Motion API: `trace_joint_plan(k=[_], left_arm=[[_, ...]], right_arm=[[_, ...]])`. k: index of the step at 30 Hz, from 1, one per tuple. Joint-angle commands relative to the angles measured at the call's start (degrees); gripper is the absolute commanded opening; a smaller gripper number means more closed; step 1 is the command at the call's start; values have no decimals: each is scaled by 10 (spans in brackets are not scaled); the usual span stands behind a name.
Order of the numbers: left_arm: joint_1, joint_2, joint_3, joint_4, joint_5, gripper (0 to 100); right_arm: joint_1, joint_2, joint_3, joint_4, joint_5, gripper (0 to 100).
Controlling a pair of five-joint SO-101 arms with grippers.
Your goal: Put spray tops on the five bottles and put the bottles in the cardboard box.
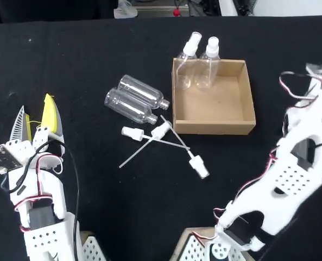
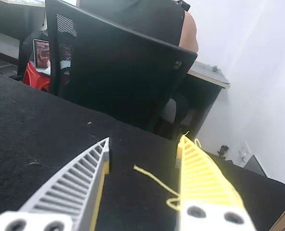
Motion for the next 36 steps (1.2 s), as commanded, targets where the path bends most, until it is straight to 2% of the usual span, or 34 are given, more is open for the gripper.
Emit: trace_joint_plan(k=[1, 12, 16, 22, 28, 31, 36], left_arm=[[-1, -4, 12, -10, -1, 223], [0, -5, 12, -10, -1, 223], [0, -5, 12, -10, -1, 223], [0, -4, 12, -10, -1, 223], [0, -4, 12, -10, -1, 223], [0, -4, 12, -10, -1, 223], [0, -4, 12, -10, -1, 223]], right_arm=[[-7, -10, -80, 18, 17, 99], [23, -10, -88, 19, 15, 100], [23, -29, -64, 21, -21, 100], [18, -157, 8, 21, -50, 100], [18, -355, 177, 17, -57, 100], [18, -435, 280, -46, -58, 100], [22, -508, 531, -320, -61, 100]])
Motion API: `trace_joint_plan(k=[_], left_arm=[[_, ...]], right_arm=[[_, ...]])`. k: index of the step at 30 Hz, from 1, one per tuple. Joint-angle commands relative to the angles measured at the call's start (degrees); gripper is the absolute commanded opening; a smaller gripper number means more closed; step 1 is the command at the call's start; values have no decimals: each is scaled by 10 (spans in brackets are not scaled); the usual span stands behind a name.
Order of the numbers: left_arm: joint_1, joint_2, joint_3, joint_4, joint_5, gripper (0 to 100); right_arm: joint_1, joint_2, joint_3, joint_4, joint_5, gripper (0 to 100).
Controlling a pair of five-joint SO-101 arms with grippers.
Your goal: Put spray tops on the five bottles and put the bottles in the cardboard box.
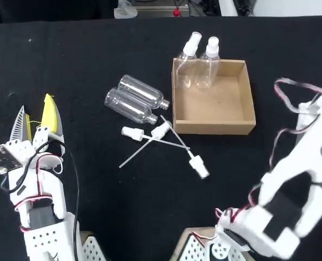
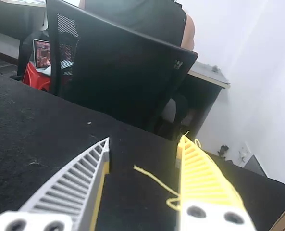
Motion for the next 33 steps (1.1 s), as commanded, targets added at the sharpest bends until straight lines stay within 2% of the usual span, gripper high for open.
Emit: trace_joint_plan(k=[1, 4, 7, 10, 13, 18, 25, 28, 33], left_arm=[[0, -4, 12, -10, -1, 223], [0, -4, 12, -10, -1, 223], [0, -3, 12, -10, -1, 223], [0, -3, 12, -10, -1, 223], [0, -3, 12, -10, -1, 223], [0, -3, 12, -10, -1, 223], [0, -3, 12, -10, -1, 223], [0, -3, 12, -10, -1, 223], [0, -3, 12, -10, -1, 223]], right_arm=[[9, -61, 189, -237, -5, 100], [6, -72, 305, -411, -16, 100], [7, -72, 372, -560, -93, 100], [9, -72, 408, -667, -184, 100], [9, -71, 425, -734, -238, 100], [6, -70, 483, -857, -251, 100], [7, -71, 665, -1195, -249, 96], [6, -71, 696, -1245, -247, 96], [8, -70, 699, -1202, -247, 96]])
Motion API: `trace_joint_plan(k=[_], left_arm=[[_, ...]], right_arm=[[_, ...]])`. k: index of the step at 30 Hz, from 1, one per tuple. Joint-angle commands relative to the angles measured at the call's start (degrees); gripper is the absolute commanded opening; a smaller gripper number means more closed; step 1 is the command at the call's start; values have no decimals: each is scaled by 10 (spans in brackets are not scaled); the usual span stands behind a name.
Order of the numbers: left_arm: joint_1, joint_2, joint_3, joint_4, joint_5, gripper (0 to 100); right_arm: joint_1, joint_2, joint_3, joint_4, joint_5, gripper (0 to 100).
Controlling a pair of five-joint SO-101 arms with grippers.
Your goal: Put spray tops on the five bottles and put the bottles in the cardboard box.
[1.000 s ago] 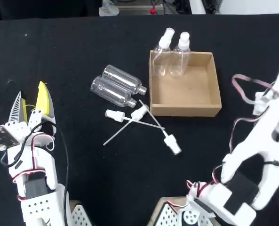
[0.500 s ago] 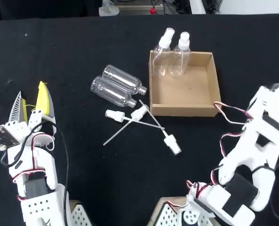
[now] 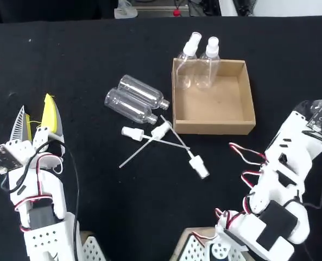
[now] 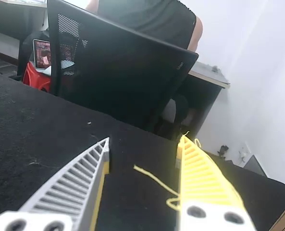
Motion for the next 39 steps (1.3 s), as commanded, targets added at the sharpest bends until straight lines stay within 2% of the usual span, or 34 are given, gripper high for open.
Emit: trace_joint_plan(k=[1, 5, 23, 25, 30, 39], left_arm=[[0, -3, 12, -10, -1, 223], [0, -3, 12, -10, -1, 223], [0, -3, 12, -10, -1, 223], [0, -3, 12, -10, -1, 223], [0, -3, 12, -10, -1, 223], [0, -3, 12, -10, -1, 223]], right_arm=[[9, -34, 6, 18, 0, 96], [11, -34, 22, 52, 1, 97], [9, -39, 88, 50, 1, 100], [5, -44, 96, 50, 1, 125], [5, -83, 114, 50, -1, 260], [5, -150, 122, 55, -1, 262]])
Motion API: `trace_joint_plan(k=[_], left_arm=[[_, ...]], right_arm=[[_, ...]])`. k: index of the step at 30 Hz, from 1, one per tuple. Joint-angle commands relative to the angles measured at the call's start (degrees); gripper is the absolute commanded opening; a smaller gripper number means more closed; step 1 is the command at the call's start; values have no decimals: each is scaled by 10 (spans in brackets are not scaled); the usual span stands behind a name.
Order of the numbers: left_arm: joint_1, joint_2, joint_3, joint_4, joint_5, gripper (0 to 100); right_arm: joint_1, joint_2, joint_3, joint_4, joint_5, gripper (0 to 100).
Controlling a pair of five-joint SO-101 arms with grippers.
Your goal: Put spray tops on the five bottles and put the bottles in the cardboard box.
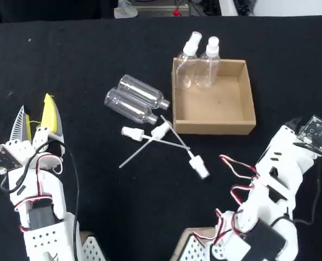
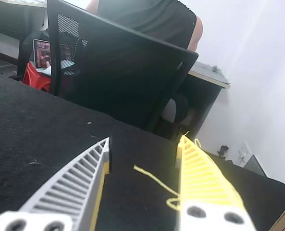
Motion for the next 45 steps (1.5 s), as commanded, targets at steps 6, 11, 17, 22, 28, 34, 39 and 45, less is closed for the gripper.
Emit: trace_joint_plan(k=[6, 11, 17, 22, 28, 34, 39, 45], left_arm=[[0, -3, 12, -10, -1, 223], [0, -3, 12, -10, -1, 223], [0, -3, 12, -10, -1, 223], [0, -3, 12, -10, -1, 223], [0, -3, 12, -10, -1, 223], [0, -3, 12, -10, -1, 223], [0, -3, 12, -10, -1, 223], [0, -3, 12, -10, -1, 223]], right_arm=[[4, -27, 38, 2, 1, 262], [4, -27, 48, 2, -4, 262], [3, -27, 45, 2, -4, 262], [3, -27, 42, 2, -4, 262], [2, -27, 39, 1, -4, 262], [-12, -27, 36, 1, -4, 261], [-18, -27, 37, 1, -4, 147], [-18, -29, 36, 1, -4, 31]])
